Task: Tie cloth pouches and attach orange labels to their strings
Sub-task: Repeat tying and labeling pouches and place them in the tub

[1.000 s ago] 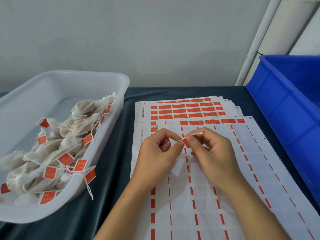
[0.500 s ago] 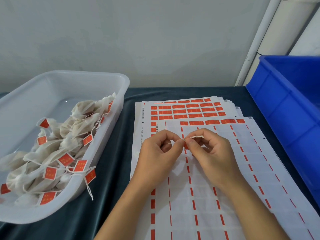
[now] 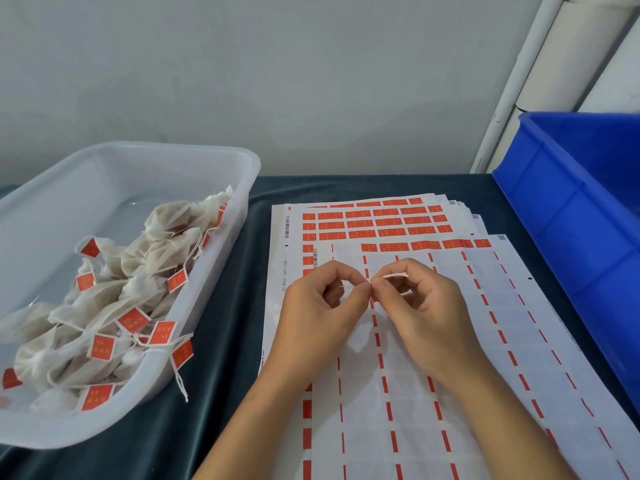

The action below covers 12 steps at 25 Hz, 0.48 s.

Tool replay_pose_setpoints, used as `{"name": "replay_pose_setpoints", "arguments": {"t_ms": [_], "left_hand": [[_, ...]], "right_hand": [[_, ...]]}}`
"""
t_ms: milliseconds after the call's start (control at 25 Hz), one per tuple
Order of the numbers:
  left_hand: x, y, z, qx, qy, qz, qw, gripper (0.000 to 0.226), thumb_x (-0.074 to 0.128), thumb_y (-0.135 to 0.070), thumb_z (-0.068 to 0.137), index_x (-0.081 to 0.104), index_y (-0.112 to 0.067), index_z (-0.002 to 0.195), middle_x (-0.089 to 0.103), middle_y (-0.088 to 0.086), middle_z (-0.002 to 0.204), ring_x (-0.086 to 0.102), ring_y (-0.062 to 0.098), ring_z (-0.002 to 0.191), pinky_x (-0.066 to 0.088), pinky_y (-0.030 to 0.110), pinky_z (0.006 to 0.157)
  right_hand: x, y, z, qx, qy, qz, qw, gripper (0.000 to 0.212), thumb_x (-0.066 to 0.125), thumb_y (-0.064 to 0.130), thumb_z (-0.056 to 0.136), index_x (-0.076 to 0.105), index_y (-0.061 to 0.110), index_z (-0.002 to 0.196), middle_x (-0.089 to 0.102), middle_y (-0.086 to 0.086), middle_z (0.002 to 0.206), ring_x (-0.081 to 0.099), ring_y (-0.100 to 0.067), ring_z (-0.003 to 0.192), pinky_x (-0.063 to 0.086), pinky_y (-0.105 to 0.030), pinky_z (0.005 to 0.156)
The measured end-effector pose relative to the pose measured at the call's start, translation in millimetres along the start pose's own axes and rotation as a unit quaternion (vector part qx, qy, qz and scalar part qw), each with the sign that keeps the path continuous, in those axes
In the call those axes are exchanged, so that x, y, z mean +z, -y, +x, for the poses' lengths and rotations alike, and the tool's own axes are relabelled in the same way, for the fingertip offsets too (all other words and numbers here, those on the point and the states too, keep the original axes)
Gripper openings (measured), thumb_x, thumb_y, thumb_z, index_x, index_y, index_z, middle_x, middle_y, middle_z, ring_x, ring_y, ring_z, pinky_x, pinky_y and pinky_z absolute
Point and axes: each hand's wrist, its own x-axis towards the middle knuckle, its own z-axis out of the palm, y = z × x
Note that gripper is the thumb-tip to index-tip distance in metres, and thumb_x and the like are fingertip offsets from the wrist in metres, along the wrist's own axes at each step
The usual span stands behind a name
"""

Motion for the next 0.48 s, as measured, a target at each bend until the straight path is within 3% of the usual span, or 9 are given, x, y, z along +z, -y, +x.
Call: {"name": "replay_pose_setpoints", "arguments": {"t_ms": [480], "left_hand": [[2.0, -2.4, -2.4, -0.005, 0.006, -0.009, 1.000, 0.012, 0.074, -0.025, 0.095, 0.070, -0.030, 0.085, 0.058, -0.017, 0.059, 0.051, 0.002, 0.057, 0.043, 0.010, 0.056]], "right_hand": [[-1.2, -0.3, -0.7, 0.005, 0.007, 0.014, 1.000, 0.014, 0.068, 0.019, 0.096, 0.068, 0.031, 0.089, 0.071, 0.017, 0.085, 0.069, -0.007, 0.088, 0.057, -0.015, 0.071]]}}
